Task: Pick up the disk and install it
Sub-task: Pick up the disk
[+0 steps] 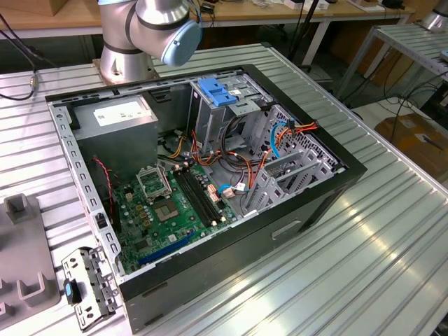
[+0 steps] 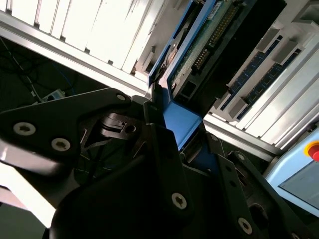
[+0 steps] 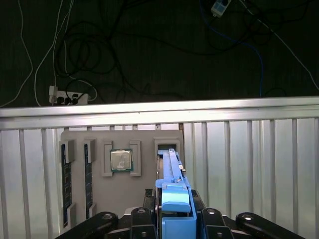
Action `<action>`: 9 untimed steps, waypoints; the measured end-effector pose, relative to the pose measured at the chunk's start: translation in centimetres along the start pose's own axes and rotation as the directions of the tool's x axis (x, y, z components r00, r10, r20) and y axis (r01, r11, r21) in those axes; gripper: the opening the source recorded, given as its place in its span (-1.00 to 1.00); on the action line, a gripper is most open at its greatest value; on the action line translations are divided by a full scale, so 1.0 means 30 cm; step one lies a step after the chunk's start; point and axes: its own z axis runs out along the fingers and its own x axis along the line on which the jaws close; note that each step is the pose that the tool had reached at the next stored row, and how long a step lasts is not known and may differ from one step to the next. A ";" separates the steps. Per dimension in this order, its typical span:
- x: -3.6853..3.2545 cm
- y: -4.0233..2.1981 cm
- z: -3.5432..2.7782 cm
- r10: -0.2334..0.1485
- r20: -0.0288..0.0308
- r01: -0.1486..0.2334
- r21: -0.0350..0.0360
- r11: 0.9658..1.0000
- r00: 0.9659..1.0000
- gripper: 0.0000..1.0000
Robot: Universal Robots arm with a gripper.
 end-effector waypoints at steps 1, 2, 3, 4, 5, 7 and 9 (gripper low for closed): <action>0.000 0.000 -0.002 0.000 0.000 0.000 0.000 1.000 1.000 -0.25; 0.000 0.000 -0.004 0.000 0.000 0.000 0.000 1.000 1.000 -0.25; 0.000 0.000 -0.006 0.000 0.000 0.000 0.000 1.000 1.000 -0.25; 0.000 0.000 -0.008 0.000 0.000 0.000 0.000 1.000 1.000 -0.25; 0.000 0.000 -0.009 0.000 0.000 0.000 0.000 1.000 1.000 -0.25; 0.000 0.000 -0.012 0.000 0.000 0.000 0.000 1.000 1.000 -0.25; 0.000 -0.001 -0.016 0.000 0.000 0.000 0.000 1.000 1.000 -0.25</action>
